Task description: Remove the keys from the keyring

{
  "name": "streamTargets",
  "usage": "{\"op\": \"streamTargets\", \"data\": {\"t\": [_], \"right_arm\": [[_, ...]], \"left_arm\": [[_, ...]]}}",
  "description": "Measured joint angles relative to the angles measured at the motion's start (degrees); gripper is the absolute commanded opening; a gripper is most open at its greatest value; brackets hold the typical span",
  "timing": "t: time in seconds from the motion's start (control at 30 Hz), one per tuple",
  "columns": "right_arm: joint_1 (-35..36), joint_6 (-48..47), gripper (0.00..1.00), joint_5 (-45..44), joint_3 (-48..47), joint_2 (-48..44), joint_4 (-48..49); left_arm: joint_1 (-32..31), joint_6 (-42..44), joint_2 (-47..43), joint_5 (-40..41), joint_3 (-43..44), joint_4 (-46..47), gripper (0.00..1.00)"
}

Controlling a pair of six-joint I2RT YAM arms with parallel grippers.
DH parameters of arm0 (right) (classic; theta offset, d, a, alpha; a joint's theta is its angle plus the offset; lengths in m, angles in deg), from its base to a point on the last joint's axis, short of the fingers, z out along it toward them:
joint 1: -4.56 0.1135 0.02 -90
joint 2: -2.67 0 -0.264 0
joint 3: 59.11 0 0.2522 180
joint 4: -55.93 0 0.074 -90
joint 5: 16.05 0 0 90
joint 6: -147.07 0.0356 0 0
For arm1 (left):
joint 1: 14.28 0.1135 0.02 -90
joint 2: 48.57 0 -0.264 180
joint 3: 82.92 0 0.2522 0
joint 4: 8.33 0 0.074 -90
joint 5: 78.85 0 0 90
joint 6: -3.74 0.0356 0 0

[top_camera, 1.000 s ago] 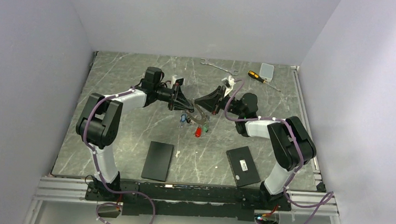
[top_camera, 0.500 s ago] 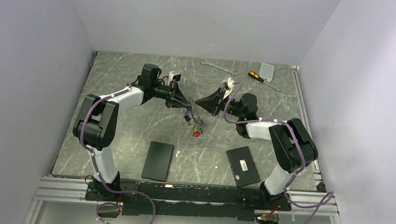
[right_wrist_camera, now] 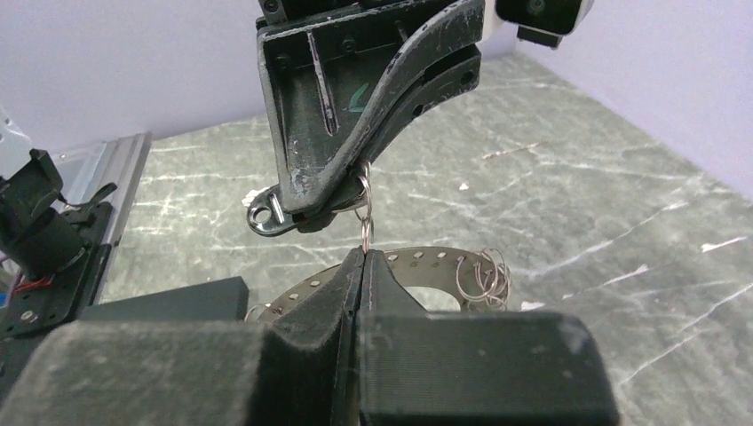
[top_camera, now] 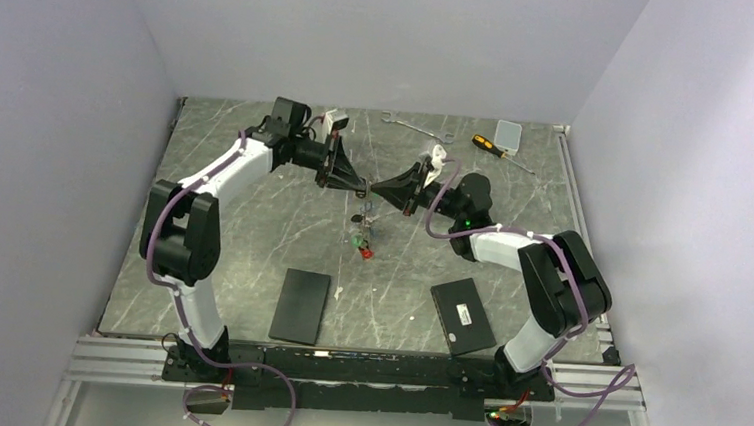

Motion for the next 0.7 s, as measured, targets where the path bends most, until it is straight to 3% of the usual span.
{"op": "streamTargets", "data": {"t": [0.47,0.6,0.7], "right_arm": [[0.7,-6.5,0.01,-0.2,-1.8,-0.8,-7.2],[0.8,-9.1,0.12,0.7,-2.6,-0.8,-10.1],[0.9,-10.9,0.15,0.8,-2.7,-0.8,-13.6]], "left_arm": [[-1.5,29.6,2.7,10.9,14.3,-27.9,0.00],[-2.9,34.4,2.7,13.1,16.1,-31.3,0.00],[-3.9,36.7,2.7,13.5,16.4,-33.0,0.00]]}}
